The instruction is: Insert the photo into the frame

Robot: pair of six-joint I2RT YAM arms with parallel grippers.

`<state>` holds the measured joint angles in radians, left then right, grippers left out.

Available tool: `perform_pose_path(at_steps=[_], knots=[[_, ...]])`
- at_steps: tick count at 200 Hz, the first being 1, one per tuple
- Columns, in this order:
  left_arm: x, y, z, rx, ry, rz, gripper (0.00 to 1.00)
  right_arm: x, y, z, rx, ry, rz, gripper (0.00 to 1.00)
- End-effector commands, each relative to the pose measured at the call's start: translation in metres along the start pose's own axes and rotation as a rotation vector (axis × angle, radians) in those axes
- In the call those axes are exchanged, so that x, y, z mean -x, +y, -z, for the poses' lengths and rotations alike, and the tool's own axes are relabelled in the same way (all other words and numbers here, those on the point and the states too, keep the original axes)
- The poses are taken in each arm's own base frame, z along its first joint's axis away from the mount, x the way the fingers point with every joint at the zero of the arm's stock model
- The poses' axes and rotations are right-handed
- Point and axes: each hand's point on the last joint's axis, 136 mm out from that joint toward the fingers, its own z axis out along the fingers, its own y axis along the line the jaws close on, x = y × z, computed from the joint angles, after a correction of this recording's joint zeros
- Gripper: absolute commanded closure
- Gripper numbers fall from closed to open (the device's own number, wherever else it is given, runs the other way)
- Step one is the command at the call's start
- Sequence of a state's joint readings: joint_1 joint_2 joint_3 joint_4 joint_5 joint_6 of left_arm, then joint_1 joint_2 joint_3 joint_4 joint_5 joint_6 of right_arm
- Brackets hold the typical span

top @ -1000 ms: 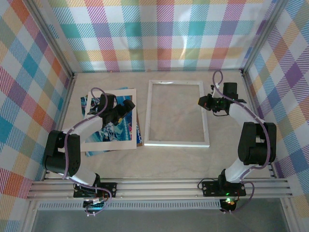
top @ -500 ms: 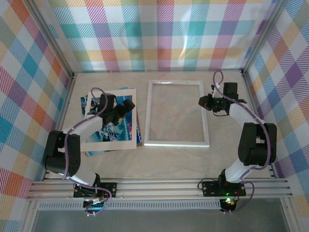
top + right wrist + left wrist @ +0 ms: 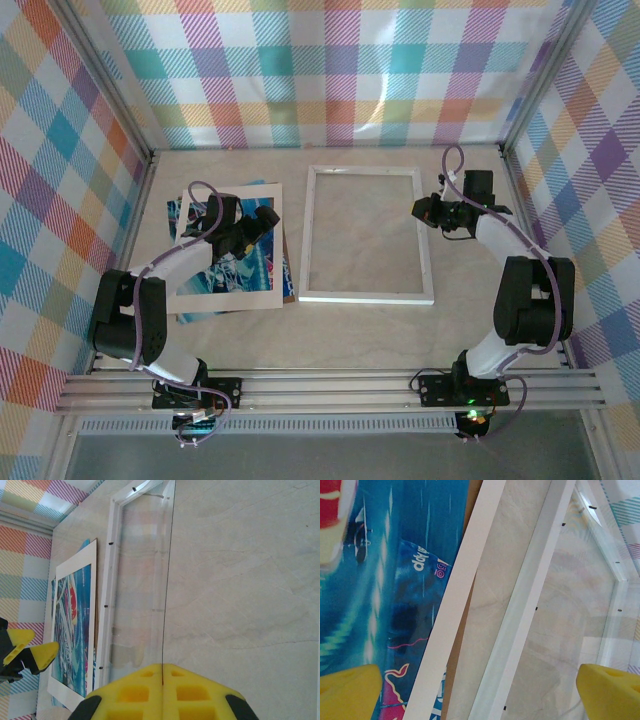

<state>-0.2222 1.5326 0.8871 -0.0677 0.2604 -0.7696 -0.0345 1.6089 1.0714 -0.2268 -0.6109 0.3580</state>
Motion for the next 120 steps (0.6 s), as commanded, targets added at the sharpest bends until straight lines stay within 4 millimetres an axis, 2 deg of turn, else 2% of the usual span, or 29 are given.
perform_pose_path(at_steps=[1,22,73,120], knots=[[-0.002,-0.006,0.000,-0.014,0.001,-0.029,0.00,0.002,0.002,0.005,0.010,-0.006,0.001,1.00],[-0.002,-0.006,-0.001,-0.013,0.001,-0.029,0.00,0.004,0.004,0.003,0.035,-0.006,-0.003,1.00],[-0.004,-0.006,-0.003,-0.019,0.009,-0.024,0.00,-0.001,0.011,-0.019,0.153,0.028,-0.065,1.00],[-0.004,-0.004,-0.001,-0.004,0.006,-0.034,0.00,-0.002,0.006,-0.019,0.124,0.019,-0.076,1.00]])
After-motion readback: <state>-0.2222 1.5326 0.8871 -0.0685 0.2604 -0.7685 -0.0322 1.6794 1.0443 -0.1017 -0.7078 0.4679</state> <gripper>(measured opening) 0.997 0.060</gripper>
